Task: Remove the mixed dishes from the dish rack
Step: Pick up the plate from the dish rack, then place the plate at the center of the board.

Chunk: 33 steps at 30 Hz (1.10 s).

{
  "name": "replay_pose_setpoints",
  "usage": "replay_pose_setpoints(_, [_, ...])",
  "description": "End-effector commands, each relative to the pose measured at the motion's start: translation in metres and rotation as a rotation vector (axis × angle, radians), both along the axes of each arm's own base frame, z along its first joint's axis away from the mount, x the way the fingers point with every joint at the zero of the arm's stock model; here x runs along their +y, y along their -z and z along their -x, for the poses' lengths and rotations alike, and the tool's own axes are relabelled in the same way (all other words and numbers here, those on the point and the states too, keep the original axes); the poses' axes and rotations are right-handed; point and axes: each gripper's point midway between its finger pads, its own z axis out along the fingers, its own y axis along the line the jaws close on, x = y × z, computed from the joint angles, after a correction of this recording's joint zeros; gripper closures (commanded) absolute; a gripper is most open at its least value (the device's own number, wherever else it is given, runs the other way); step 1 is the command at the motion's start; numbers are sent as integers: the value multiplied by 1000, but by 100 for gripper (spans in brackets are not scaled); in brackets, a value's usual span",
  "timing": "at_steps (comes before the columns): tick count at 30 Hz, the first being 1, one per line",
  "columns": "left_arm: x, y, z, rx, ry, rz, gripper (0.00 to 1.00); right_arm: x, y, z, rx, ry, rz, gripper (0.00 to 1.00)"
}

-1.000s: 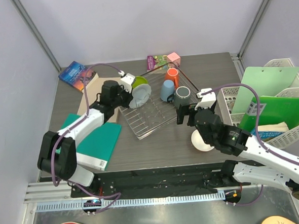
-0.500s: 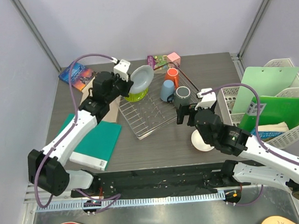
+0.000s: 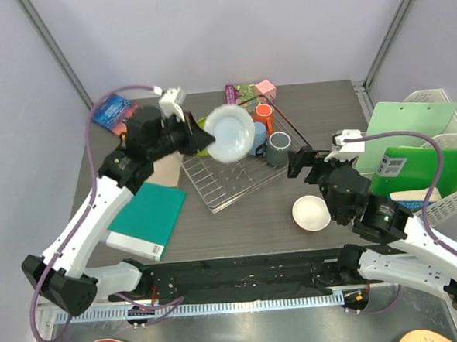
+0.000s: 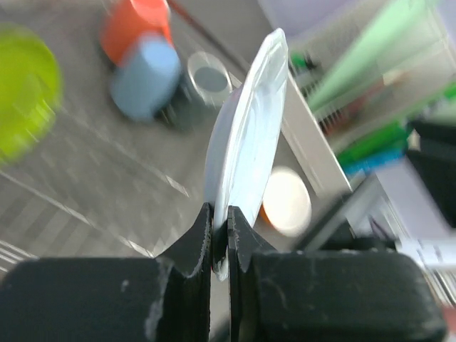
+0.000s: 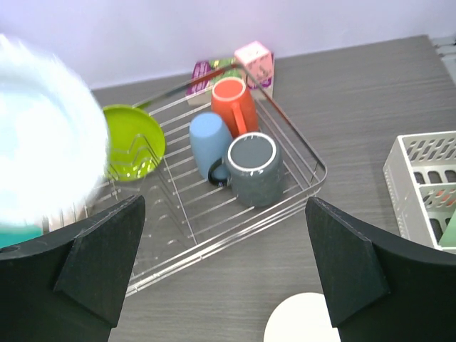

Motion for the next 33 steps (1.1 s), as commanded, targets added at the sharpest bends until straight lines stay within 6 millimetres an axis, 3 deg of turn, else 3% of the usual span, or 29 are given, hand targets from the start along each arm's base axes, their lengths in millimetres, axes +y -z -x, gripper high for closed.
replay_pose_setpoints(1, [-30,13,75,211,156,163,100,-21,-34,3,-75,69,-62,0])
replay_pose_setpoints(2, [-36,25,93,237,172,164,100,-21,-33,3,-74,68,-60,0])
replay_pose_setpoints(4, [-42,35,109,275,170,172,100,-21,-32,3,-71,72,-68,0])
replay_pose_setpoints(5, [-48,33,127,270,203,181,100,-21,-29,3,-65,73,-66,0])
replay_pose_setpoints(6, [-48,49,130,285,176,161,100,-19,-28,3,-64,66,-70,0])
replay_pose_setpoints(8, [-53,55,141,300,178,170,100,-18,-22,3,-53,65,-76,0])
replay_pose_setpoints(9, [-58,71,151,324,191,146,100,-16,-21,3,-50,56,-80,0])
replay_pose_setpoints(12, [-73,91,167,362,242,121,100,-11,-14,3,-36,44,-84,1])
replay_pose_setpoints(18, [-87,143,169,419,209,8,100,-9,-9,4,-17,32,-84,1])
replay_pose_setpoints(22, [-92,176,158,487,120,-45,100,-15,-2,7,-9,44,-81,1])
replay_pose_setpoints(33, [-128,212,152,537,188,-154,100,-17,8,9,10,42,-75,1])
